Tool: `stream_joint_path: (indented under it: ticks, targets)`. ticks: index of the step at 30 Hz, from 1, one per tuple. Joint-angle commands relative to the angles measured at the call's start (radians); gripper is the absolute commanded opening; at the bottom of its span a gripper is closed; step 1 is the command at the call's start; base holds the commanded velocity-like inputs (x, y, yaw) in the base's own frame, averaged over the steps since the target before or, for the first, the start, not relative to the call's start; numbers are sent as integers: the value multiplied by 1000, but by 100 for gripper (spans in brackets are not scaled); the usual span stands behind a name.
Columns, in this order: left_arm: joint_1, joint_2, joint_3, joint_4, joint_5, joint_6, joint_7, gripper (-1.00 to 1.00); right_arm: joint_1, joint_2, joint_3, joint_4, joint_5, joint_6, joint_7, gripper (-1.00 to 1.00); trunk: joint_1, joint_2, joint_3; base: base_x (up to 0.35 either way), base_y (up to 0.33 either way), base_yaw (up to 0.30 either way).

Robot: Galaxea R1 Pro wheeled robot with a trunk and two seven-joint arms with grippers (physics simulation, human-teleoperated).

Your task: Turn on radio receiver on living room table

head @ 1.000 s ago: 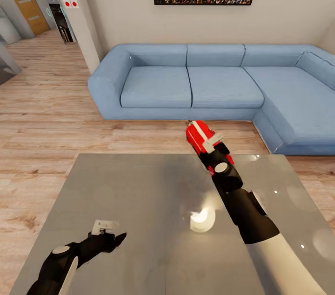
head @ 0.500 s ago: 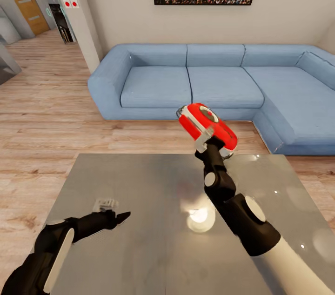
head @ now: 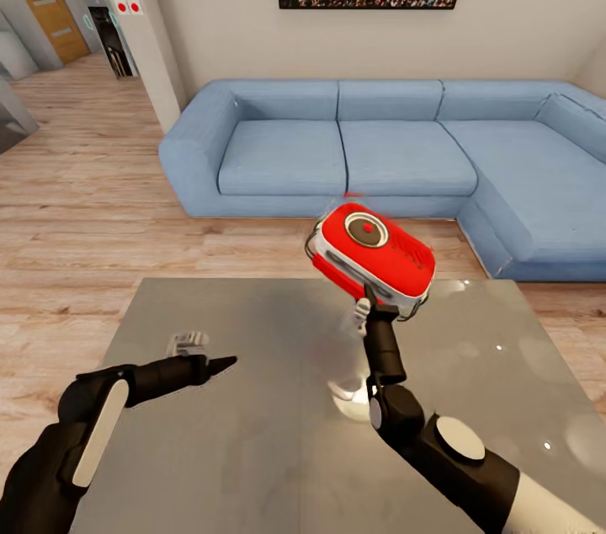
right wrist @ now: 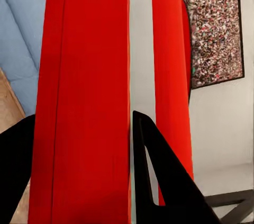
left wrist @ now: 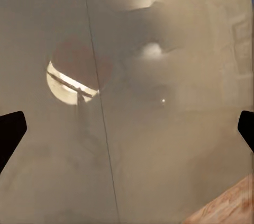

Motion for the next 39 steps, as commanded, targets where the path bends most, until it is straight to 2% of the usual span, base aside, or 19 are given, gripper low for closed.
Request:
stream_joint_path:
  ticks: [1,3,5,6,8,11,13,16,19,25,31,39]
  targets:
    - [-3,9,0,0,9,3,0,100,0,2,2,32,27,-9,-26,-100,0,0,0,0,0,0]
    - [-6,36,0,0,36,14,-1,100,0,8,6,108,24,-58,-86,-100,0,0,0,0,0,0]
    - [-7,67,0,1,81,22,-3,100,1,15,14,177,21,-104,-137,-100,0,0,0,0,0,0]
    - [-7,75,0,1,92,23,-4,100,1,16,16,190,21,-112,-145,-100,0,0,0,0,0,0]
    - [-7,110,0,2,146,26,-4,100,1,21,23,231,19,-132,-166,-100,0,0,0,0,0,0]
    - [-7,124,0,2,169,28,-3,100,1,33,25,257,17,-136,-169,-100,0,0,0,0,0,0]
    - [-8,130,0,2,178,32,-3,100,0,61,27,301,13,-138,-173,-100,0,0,0,0,0,0]
    - [-8,133,0,2,181,35,-2,100,1,92,27,349,12,-140,-177,-100,0,0,0,0,0,0]
    - [-8,135,0,3,178,59,-2,100,1,141,27,437,15,-141,-195,-100,0,0,0,0,0,0]
    - [-8,134,0,2,178,75,-1,100,1,210,32,572,18,-145,-236,-100,0,0,0,0,0,0]
    - [-8,132,0,2,178,77,1,100,1,226,92,595,15,-145,-247,-100,0,0,0,0,0,0]
    - [-8,133,0,9,174,75,0,100,1,236,111,597,13,-142,-248,-100,0,0,0,0,0,0]
